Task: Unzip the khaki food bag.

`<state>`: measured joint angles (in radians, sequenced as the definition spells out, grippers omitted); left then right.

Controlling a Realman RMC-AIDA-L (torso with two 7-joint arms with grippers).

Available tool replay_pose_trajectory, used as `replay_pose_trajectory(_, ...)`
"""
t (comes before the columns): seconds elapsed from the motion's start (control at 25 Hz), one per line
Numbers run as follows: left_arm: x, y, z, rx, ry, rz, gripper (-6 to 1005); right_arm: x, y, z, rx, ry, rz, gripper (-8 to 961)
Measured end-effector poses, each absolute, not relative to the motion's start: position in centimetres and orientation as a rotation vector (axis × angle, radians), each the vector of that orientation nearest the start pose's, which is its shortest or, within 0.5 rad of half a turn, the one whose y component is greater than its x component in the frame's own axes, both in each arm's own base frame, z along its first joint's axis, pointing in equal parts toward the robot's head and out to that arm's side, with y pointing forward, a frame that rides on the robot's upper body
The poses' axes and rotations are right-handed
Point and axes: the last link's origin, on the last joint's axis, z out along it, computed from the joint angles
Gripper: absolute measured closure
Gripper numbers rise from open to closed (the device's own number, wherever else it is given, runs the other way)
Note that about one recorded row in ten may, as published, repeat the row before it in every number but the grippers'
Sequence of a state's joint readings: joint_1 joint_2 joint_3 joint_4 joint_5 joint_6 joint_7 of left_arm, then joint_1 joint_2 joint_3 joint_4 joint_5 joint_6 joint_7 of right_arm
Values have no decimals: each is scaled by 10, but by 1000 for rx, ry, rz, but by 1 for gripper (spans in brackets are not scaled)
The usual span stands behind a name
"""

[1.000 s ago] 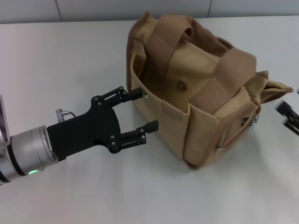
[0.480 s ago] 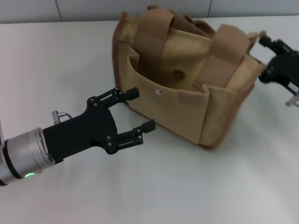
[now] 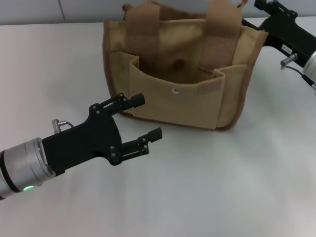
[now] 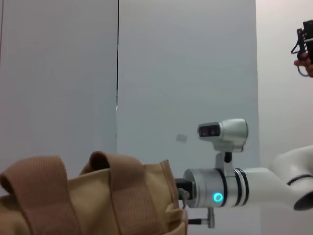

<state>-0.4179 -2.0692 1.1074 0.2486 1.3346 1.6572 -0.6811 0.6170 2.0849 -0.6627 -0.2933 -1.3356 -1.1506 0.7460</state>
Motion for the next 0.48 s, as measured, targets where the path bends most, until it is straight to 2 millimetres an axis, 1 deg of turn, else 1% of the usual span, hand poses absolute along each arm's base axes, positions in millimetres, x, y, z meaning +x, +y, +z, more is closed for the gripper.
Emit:
replay_pose_trajectory(0.04,-259,261,-46,-2543,-185,-1164,216,268,381,3,-2044,434,893,163)
replay_pose_trajectory(0.08,-259,261,-46,-2543,-185,-1164,216,268,381,3,-2044,434,893,163)
replay_pose_trajectory(0.12,-259,257,-42,-2549,-170,-1186,216,279,361,12,-2019,443,970,163)
replay_pose_trajectory(0.16,-259,257,-42,-2549,-170,-1186,216,279,361,12,-2019,443,970,163)
replay_pose_trajectory(0.2,-259,256,-41,-2553,-165,-1192,216,284,349,19,-2007,438,1012,162)
replay_pose_trajectory(0.24,-261,254,-36,-2564,-167,-1196,216,295,324,30,-1987,444,1079,162)
replay_pose_trajectory(0.28,-261,254,-36,-2564,-167,-1196,216,295,324,30,-1987,444,1079,162)
replay_pose_trajectory(0.32,-264,254,-33,-2584,-184,-1187,216,301,298,42,-1995,440,1163,162)
replay_pose_trajectory(0.36,-264,254,-33,-2584,-184,-1187,216,301,298,42,-1995,440,1163,162)
replay_pose_trajectory(0.4,-266,254,-30,-2610,-200,-1173,216,302,286,45,-2023,437,1192,162)
replay_pose_trajectory(0.44,-268,253,-29,-2656,-224,-1150,216,303,262,49,-2144,411,1213,162)
replay_pose_trajectory(0.48,-268,253,-29,-2656,-224,-1150,216,303,262,49,-2144,411,1213,162)
